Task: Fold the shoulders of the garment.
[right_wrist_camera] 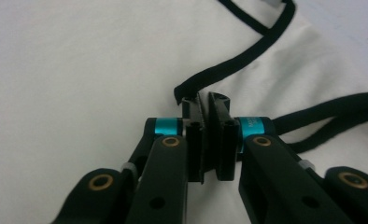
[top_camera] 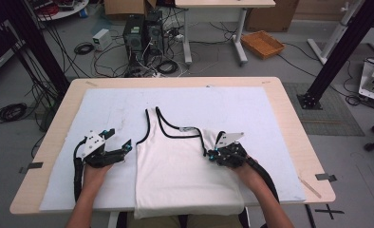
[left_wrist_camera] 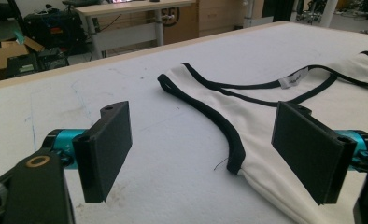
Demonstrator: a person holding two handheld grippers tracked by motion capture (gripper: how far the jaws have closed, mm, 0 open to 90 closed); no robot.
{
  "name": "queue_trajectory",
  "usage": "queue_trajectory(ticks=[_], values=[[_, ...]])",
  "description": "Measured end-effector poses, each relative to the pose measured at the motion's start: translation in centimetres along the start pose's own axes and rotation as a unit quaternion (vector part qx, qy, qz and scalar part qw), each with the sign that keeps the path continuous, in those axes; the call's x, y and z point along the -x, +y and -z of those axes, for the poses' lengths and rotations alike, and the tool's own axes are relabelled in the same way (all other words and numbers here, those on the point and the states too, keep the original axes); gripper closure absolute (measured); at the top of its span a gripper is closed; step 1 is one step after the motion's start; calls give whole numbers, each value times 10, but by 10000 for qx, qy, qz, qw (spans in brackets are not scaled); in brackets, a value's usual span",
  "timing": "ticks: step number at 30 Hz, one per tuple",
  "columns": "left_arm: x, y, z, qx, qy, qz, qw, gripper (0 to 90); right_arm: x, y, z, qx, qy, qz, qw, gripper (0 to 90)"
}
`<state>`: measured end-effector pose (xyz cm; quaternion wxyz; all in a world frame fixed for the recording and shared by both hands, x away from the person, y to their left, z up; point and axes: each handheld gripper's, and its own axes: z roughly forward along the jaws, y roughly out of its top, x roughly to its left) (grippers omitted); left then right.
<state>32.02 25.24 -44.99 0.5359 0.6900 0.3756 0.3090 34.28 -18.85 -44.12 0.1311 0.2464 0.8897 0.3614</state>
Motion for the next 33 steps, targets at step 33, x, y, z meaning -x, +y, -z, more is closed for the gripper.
queue_trajectory(ticks=[33], values=[[0, 0, 0, 8, 61, 74, 10000, 202, 12, -18, 20, 229, -82, -281, 9993, 535]])
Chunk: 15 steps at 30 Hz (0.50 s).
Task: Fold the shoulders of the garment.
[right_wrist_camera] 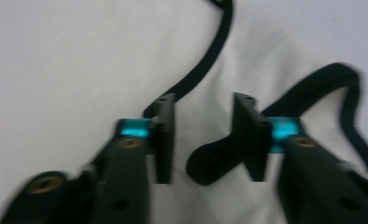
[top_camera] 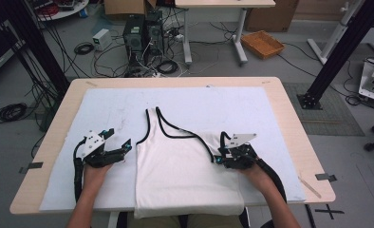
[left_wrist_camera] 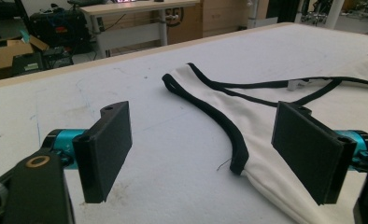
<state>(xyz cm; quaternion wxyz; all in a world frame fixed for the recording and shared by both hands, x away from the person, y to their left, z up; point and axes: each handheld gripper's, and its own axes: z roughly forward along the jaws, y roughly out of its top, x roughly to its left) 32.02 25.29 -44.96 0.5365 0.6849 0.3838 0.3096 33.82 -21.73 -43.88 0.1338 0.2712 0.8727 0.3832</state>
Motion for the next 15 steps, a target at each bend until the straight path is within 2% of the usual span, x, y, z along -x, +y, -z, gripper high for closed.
queue_trajectory(ticks=[3, 6, 9, 11, 15], values=[[0, 2, 0, -122, -81, 115, 9998, 202, 6, 0, 11, 395, -271, -236, 9986, 396], [2, 10, -1, -157, -191, 193, 9995, 202, 11, -2, 18, 570, -565, -361, 9961, 316], [5, 20, -4, -204, -293, 250, 9990, 202, 17, -6, 22, 608, -784, -485, 9939, 282], [5, 27, -7, -318, -365, 276, 9984, 204, 19, -7, 23, 613, -877, -532, 9928, 275], [7, 44, -16, -384, -490, 390, 9973, 209, 22, -9, 26, 651, -1000, -560, 9913, 256]])
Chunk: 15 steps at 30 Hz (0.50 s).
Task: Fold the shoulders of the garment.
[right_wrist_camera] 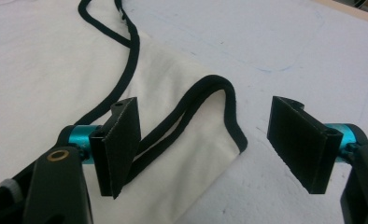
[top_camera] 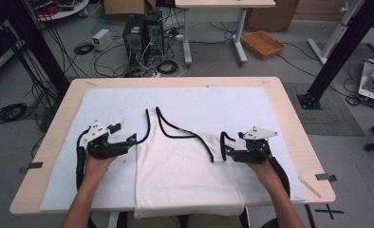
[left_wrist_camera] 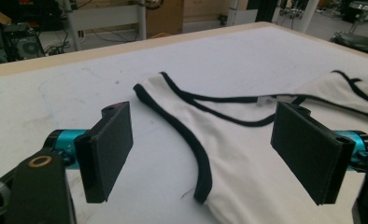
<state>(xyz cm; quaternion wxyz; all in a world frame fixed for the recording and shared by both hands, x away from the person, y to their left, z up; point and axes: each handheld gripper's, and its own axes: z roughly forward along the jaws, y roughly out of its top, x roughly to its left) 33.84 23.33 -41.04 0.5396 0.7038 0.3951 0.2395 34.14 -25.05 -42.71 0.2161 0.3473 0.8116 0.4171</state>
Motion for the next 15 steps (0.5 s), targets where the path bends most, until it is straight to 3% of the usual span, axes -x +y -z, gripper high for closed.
queue_trajectory(ticks=[3, 15], values=[[-1, 13, -9, -37, -48, 10, 10000, 220, 2, -1, 1, 13, -50, -62, 10000, 256], [-12, 51, -67, -472, 241, 142, 9985, 223, 5, -1, -1, 15, -82, -138, 9999, 251]])
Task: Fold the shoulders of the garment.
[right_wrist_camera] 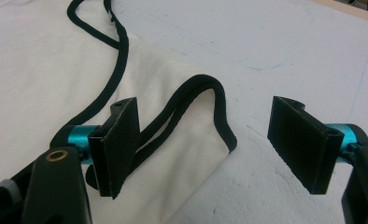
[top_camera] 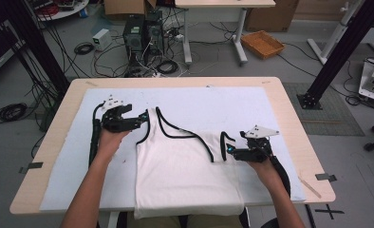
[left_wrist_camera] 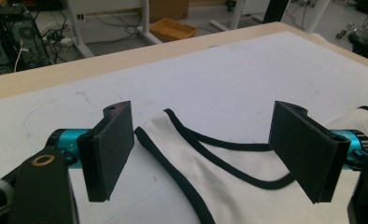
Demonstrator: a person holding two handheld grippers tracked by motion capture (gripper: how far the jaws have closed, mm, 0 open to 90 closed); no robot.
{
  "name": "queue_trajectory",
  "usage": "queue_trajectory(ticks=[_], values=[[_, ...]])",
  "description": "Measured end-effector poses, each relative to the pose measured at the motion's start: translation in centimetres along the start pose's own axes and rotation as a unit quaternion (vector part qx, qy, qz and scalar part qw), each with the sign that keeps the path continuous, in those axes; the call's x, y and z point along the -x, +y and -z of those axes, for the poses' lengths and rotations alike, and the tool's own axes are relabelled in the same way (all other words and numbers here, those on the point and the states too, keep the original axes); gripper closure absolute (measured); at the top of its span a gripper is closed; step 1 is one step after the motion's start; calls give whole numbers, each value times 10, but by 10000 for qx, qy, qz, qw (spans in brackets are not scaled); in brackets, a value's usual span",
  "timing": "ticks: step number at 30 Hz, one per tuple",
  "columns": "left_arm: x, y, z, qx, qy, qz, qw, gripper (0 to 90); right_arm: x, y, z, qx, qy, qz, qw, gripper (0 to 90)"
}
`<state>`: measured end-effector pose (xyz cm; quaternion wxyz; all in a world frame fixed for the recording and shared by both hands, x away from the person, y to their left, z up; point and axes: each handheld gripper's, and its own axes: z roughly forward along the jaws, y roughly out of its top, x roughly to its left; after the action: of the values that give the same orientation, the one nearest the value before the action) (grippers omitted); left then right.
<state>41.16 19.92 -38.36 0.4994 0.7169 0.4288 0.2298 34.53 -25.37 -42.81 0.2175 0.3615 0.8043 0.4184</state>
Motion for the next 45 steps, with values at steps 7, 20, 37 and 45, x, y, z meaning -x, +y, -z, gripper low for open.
queue_trajectory(ticks=[7, 20, 37, 45], values=[[-6, 8, -47, -542, 313, 92, 9980, 224, 1, 0, 0, -20, -25, -13, 10000, 235], [-10, -16, -101, -1648, 823, -318, 9824, 422, 2, -1, 0, -6, 45, 7, 10000, 226], [5, -8, -89, -1638, 589, -492, 9835, 848, 0, -2, 2, 8, 27, -4, 10000, 226], [28, 1, -58, -1478, 348, -598, 9866, 848, -3, -2, 4, 41, 35, -4, 10000, 226]])
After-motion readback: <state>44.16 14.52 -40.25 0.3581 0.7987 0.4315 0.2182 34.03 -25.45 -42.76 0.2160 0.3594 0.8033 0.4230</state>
